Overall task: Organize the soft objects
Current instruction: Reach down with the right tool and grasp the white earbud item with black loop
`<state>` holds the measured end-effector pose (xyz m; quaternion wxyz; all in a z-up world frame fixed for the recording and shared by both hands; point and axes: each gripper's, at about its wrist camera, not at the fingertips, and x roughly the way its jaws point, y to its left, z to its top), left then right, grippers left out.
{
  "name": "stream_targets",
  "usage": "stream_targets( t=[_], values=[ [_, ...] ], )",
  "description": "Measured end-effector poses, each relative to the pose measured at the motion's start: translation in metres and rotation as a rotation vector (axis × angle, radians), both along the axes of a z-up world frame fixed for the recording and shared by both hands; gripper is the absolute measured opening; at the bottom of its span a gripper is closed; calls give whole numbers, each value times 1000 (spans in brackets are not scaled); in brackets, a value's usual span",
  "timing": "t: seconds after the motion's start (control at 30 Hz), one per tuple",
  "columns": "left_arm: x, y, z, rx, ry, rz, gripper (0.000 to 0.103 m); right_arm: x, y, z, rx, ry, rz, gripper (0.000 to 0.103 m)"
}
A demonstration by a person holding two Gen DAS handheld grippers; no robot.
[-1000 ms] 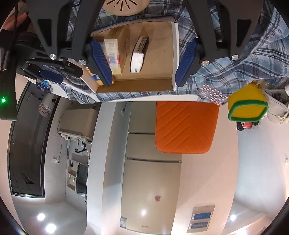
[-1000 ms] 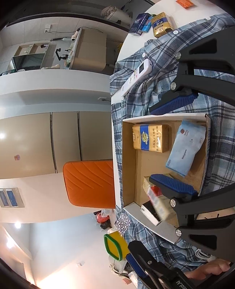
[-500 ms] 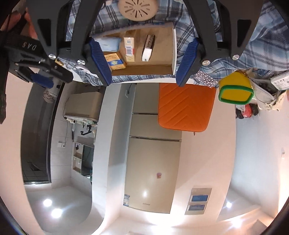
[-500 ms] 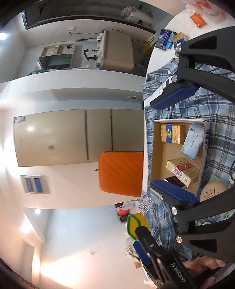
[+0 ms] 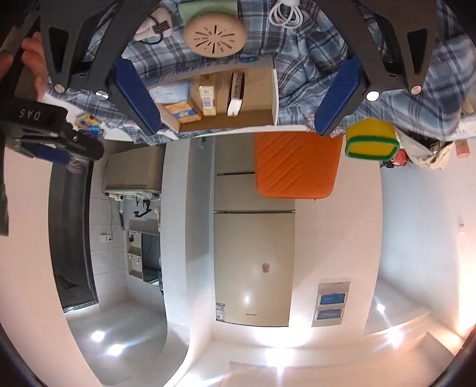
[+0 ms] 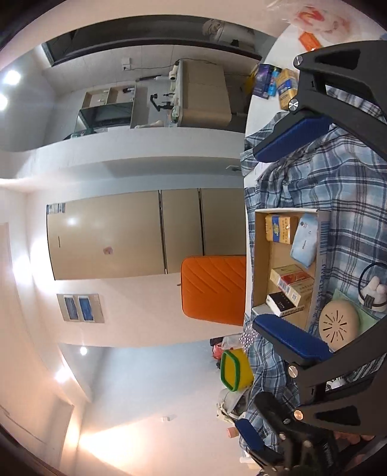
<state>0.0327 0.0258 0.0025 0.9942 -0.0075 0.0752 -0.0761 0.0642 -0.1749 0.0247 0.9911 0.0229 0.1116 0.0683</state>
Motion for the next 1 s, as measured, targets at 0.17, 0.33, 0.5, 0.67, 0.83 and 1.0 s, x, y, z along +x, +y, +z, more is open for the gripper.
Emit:
stream_targets(
  t=[0.17, 0.33, 0.5, 0.67, 0.83, 1.0],
  values=[
    [6, 1, -8, 0, 40, 2, 103, 9, 6, -12, -38, 33, 19, 103],
    [2, 2, -6, -4, 23, 10, 103, 13, 14, -21, -73, 62, 20, 103],
    [1, -1, -6, 20, 16, 3, 103, 13, 15, -23, -75, 63, 17, 103],
    [3, 4, -6, -5, 31, 7, 103, 15, 16, -24, -72, 93, 26, 103],
    [0, 0, -6, 11, 15, -4, 103, 18, 22, -29, -43, 188, 114, 103],
    [0, 1, -5, 3, 17, -5, 103, 36, 35, -50, -56, 370, 169, 103]
  ],
)
